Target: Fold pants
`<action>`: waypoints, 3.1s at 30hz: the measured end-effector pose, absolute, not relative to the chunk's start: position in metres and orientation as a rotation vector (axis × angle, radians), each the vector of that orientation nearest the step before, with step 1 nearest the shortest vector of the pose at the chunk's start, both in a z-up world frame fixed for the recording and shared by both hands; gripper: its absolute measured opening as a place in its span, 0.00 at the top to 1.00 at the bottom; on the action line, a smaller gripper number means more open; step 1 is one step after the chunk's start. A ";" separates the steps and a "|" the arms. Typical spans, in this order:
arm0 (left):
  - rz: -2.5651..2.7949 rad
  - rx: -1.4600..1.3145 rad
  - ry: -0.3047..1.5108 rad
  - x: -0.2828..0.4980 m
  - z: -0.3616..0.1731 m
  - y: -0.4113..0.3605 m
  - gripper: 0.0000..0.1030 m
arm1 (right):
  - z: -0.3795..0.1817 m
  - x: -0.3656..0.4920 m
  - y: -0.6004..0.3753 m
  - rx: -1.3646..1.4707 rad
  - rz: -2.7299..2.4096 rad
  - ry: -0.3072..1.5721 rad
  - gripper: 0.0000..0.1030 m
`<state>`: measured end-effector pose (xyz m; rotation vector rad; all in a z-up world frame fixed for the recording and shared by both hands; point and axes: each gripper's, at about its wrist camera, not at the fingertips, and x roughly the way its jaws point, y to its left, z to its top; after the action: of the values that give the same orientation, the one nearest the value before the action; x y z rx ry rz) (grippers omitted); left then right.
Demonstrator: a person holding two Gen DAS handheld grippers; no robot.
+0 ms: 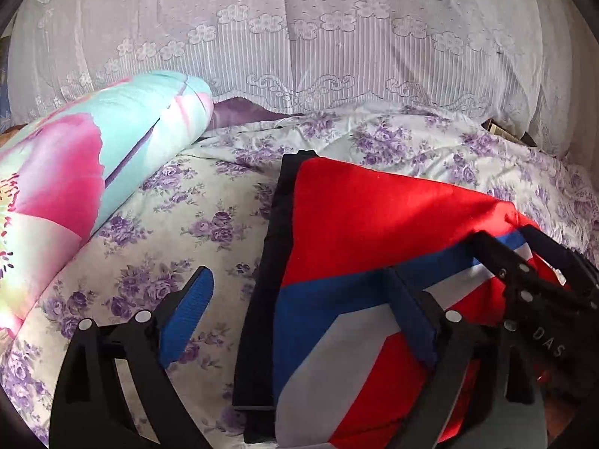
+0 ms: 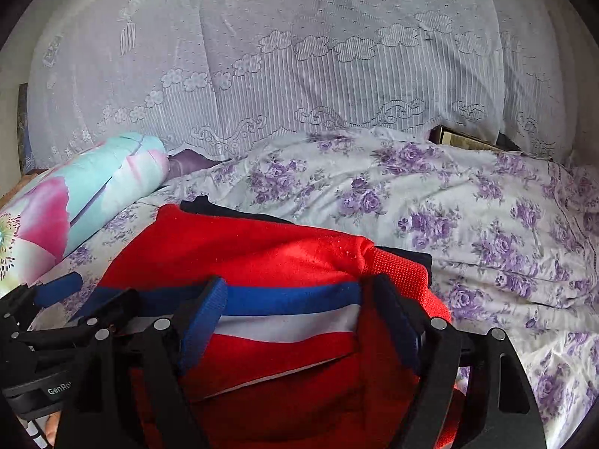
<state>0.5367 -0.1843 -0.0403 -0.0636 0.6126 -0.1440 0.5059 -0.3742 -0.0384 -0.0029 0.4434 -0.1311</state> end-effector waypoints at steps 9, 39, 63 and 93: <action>-0.179 -0.123 0.499 0.505 -0.027 -0.175 0.11 | -0.029 0.462 -0.392 0.079 -0.177 0.321 0.06; -0.480 -0.036 0.447 0.439 -0.015 -0.191 0.05 | 0.027 0.490 -0.372 0.298 0.036 0.625 0.05; -0.377 -0.210 0.717 0.505 -0.043 -0.169 0.05 | 0.001 0.566 -0.387 0.056 -0.183 0.950 0.03; -0.324 -0.163 0.535 0.479 -0.014 -0.171 0.04 | 0.003 0.399 -0.411 0.337 -0.048 0.287 0.03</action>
<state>0.4791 -0.1710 -0.0141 -0.1632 0.5352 -0.3237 0.3994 -0.4108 0.0026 0.3365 0.2869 -0.0481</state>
